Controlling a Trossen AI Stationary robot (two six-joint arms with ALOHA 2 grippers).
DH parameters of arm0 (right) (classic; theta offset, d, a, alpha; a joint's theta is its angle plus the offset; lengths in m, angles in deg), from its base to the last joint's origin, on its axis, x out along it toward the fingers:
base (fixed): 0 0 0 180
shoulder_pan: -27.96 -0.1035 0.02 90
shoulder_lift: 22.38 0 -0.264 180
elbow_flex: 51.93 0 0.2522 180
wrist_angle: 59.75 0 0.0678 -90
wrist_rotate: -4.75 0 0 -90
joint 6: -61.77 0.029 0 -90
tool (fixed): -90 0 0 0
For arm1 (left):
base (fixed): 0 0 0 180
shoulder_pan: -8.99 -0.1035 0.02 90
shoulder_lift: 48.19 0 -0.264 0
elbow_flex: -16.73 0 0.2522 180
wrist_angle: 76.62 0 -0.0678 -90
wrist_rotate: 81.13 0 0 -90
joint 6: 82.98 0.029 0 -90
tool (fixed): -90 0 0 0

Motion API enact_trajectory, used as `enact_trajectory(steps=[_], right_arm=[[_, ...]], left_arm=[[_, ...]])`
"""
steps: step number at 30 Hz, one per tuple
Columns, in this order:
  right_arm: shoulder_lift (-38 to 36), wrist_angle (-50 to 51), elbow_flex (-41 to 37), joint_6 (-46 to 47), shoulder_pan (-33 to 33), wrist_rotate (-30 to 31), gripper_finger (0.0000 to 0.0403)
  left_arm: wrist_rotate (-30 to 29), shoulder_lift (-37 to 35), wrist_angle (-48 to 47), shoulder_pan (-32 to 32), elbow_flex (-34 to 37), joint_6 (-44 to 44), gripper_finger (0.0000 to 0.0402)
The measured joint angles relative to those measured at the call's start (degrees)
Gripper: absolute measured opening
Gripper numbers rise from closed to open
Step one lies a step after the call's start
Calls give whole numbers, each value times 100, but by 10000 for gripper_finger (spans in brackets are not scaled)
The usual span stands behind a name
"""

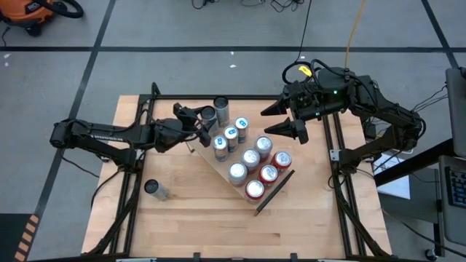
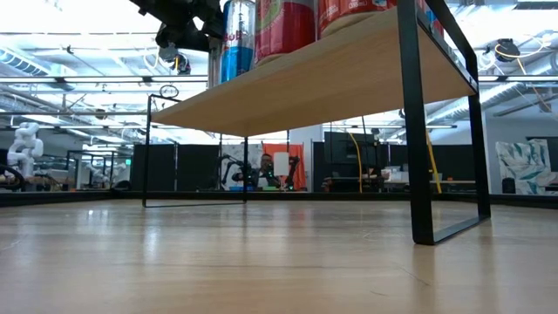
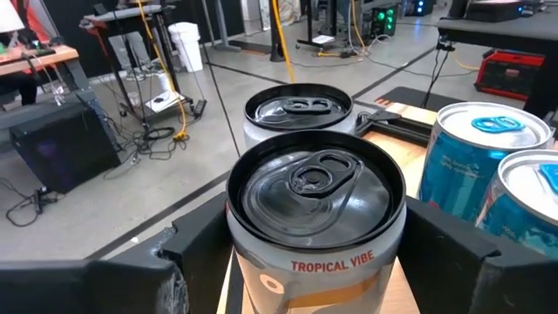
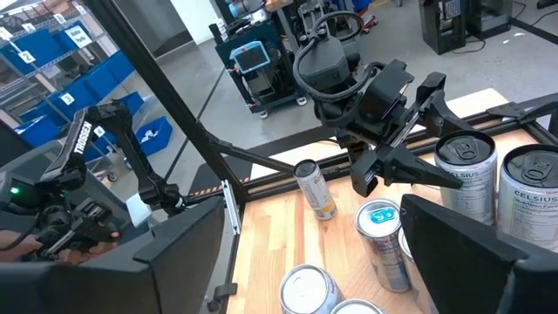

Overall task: Place canned beverage on shelf
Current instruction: Put the top white yellow soda can on the shelf aligned with the other white yellow soda can

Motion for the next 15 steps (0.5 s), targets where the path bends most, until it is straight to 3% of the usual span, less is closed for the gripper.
enact_trajectory(steps=[15], right_arm=[[0, -2, 0, 4, 0, 0, 322]], left_arm=[[1, 4, -13, 0, 2, -21, 274]])
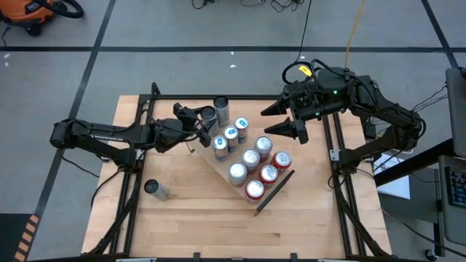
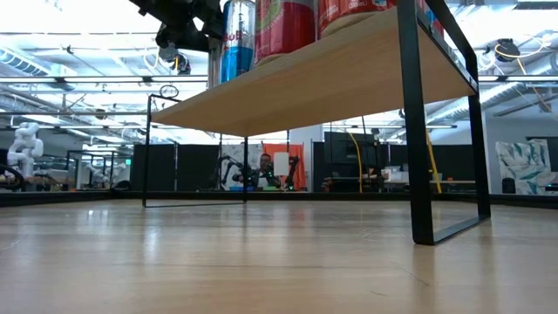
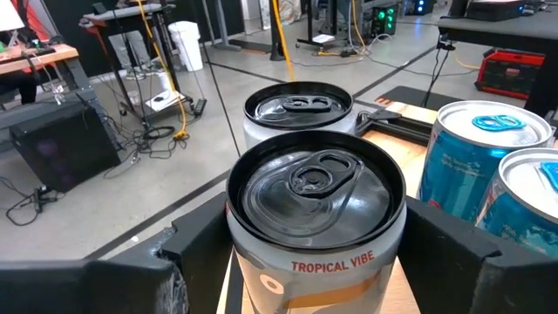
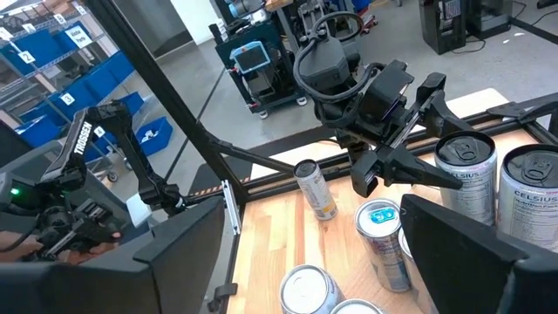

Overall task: Place canned beverage on shelf
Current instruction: Put the top white yellow soda can on the shelf aligned with the other white yellow soda can

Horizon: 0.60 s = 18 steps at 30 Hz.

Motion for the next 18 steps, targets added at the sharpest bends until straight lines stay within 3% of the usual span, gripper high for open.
enact_trajectory(steps=[4, 12, 18], right_arm=[[0, 0, 0, 0, 0, 0, 322], [0, -2, 0, 2, 0, 0, 322], [0, -3, 0, 4, 0, 0, 322]], left_arm=[[-1, 4, 0, 0, 0, -4, 281], [-34, 101, 53, 0, 0, -123, 333], [-149, 53, 44, 0, -3, -269, 341]])
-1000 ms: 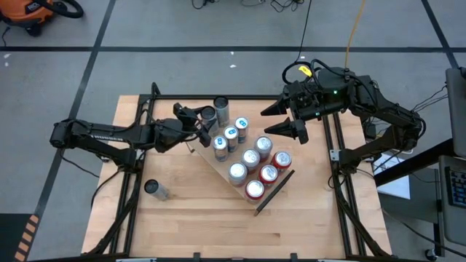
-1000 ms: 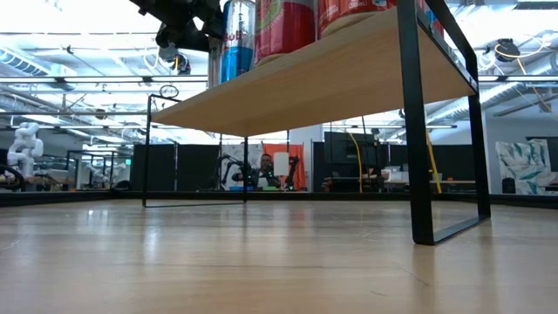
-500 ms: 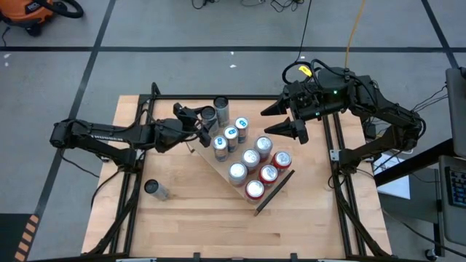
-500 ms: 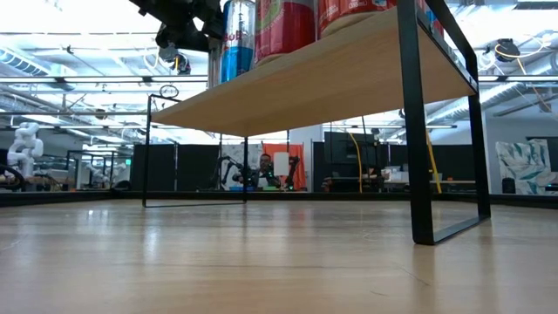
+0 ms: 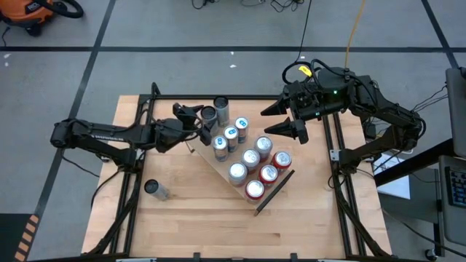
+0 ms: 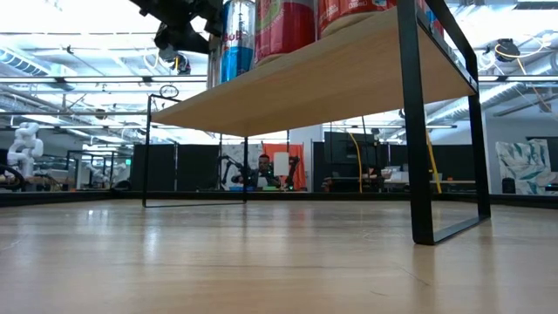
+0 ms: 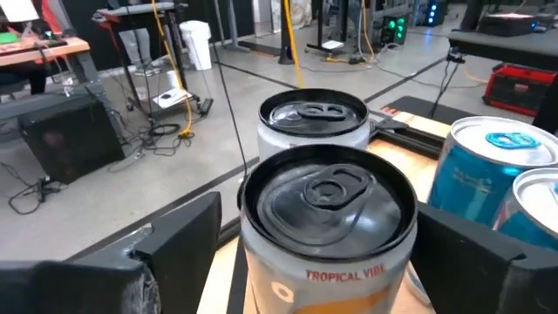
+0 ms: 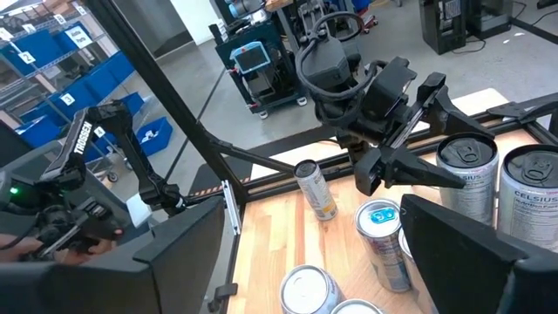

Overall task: Place canned beverage on shelf
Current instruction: Put the top white yellow soda can on the shelf aligned with the other white yellow soda can

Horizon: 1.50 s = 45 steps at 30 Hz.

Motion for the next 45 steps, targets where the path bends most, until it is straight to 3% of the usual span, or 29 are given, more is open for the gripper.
enact_trajectory(steps=[7, 12, 16, 22, 27, 30, 34, 42, 45], right_arm=[[0, 1, 0, 0, 0, -1, 322], [0, 4, 0, 0, 0, -2, 322], [0, 98, 0, 0, 0, -2, 322], [0, 355, 0, 98, 0, -7, 322], [0, 617, 0, 251, 0, -4, 322], [0, 670, 0, 372, 0, 114, 322], [0, 677, 0, 502, 4, 624, 322], [0, 599, 0, 783, 26, 1095, 322], [0, 582, 0, 850, 24, 1283, 322]], left_arm=[[4, -59, -199, 68, -342, -2, 341], [-56, -202, -858, 310, -846, -68, 341], [-433, -404, -1637, 650, -1386, -497, 341], [-755, -665, -3308, 1114, -1994, -1816, 341], [-755, -760, -5164, 1282, -2029, -3499, 341], [-752, -676, -6063, 1205, -2029, -4064, 341], [-463, -589, -6357, 882, -2027, -3824, 341], [230, -549, -5892, -180, -2010, -2184, 335], [925, -586, -5380, -687, -1759, -1392, 317]])
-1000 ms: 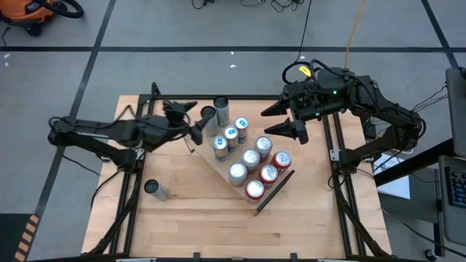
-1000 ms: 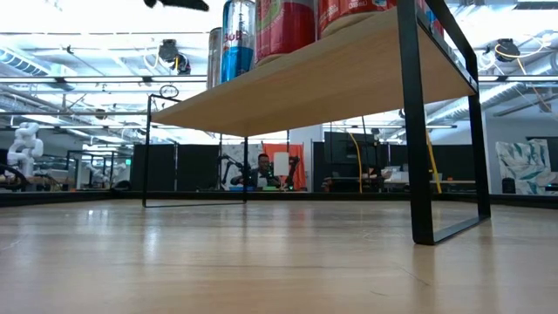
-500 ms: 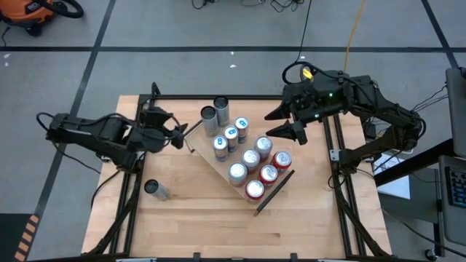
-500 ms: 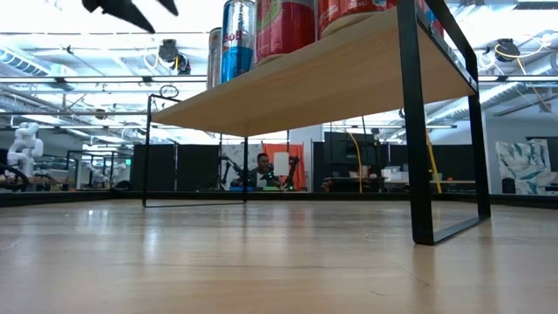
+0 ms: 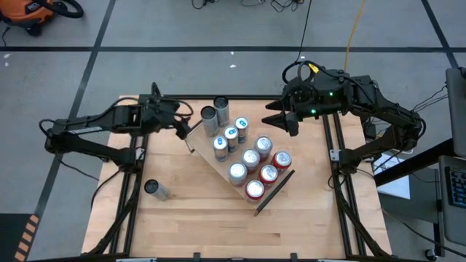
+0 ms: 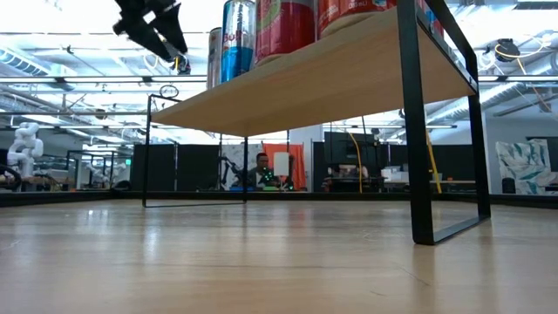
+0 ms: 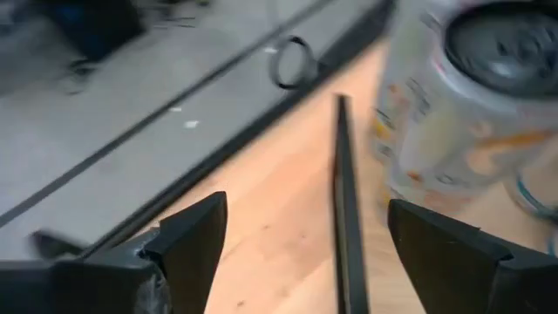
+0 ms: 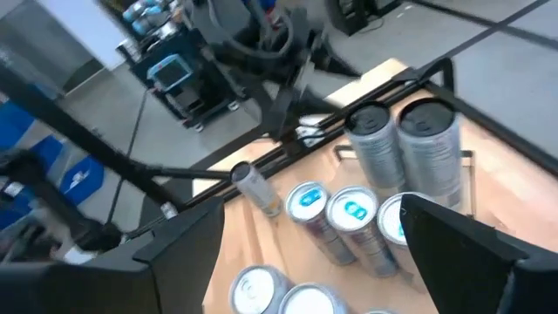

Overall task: Place canned beverage on shelf
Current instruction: Put the top white yellow soda can on the shelf aligned with the other white yellow soda can

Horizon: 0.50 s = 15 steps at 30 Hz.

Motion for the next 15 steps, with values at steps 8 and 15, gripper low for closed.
enact_trajectory(steps=[8, 15], right_arm=[[0, -168, 0, 166, -2, 78, 322], [0, -267, 0, 248, -7, 79, 322]], left_arm=[[1022, -29, 1030, -557, 738, 923, 262], [1102, -11, 1468, -557, 853, 1093, 251]])
